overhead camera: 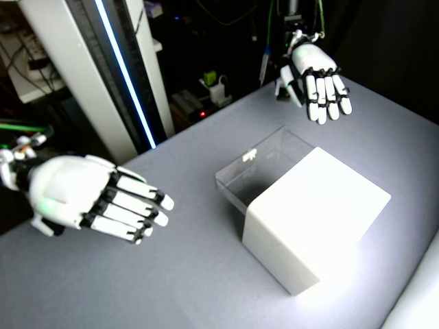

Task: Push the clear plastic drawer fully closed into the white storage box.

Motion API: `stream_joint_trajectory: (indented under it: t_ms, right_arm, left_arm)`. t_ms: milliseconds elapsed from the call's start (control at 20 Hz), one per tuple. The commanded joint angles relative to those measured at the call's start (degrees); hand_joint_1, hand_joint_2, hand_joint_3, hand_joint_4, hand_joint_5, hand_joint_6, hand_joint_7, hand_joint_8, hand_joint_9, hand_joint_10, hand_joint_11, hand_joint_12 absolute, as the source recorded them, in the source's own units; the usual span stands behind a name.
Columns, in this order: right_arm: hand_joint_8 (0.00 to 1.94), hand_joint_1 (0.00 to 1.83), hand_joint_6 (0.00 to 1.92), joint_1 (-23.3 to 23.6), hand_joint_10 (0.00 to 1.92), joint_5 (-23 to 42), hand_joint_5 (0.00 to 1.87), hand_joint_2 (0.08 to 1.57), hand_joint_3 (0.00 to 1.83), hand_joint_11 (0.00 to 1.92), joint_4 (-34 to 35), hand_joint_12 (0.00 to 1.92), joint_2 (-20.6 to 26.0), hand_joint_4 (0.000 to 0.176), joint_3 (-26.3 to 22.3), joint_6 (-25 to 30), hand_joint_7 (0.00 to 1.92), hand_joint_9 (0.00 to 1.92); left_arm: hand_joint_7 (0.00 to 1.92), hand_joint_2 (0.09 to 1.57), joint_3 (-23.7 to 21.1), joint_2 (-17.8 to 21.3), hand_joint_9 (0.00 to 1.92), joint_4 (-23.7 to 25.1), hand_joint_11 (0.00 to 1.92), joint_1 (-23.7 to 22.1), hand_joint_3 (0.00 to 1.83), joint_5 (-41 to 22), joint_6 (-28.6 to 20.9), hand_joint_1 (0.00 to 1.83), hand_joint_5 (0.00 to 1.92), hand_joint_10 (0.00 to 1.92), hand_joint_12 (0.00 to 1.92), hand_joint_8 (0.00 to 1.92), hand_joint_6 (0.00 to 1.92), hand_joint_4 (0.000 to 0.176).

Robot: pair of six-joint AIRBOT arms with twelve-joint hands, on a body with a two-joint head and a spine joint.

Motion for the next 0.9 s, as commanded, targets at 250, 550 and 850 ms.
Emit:
stream_joint_trajectory:
  t_ms: [250,550,850]
  right_arm:
    - [0.0,0.09,0.0,0.7,0.0,5.31,0.0,1.34,0.01,0.0,-1.15,0.0,-0.17,0.0,0.26,0.68,0.0,0.0]
    - [0.0,0.05,0.0,1.43,0.0,1.47,0.0,1.37,0.02,0.0,-7.01,0.0,-1.79,0.0,1.15,6.17,0.0,0.0]
    - [0.0,0.07,0.0,8.42,0.0,-6.3,0.0,1.36,0.0,0.0,-17.83,0.0,-8.54,0.0,5.34,14.77,0.0,0.0]
  left_arm:
    - [0.0,1.29,0.28,0.03,0.0,-0.71,0.0,-0.45,0.01,-6.84,-0.29,0.19,0.0,0.0,0.0,0.0,0.0,0.063]
    - [0.0,1.3,0.36,0.18,0.0,-1.55,0.0,-0.43,0.01,-7.33,-0.28,0.17,0.0,0.0,0.0,0.0,0.0,0.027]
    - [0.0,1.32,0.23,0.44,0.0,-2.75,0.0,0.26,0.01,-8.55,-0.27,0.19,0.0,0.0,0.0,0.0,0.0,0.033]
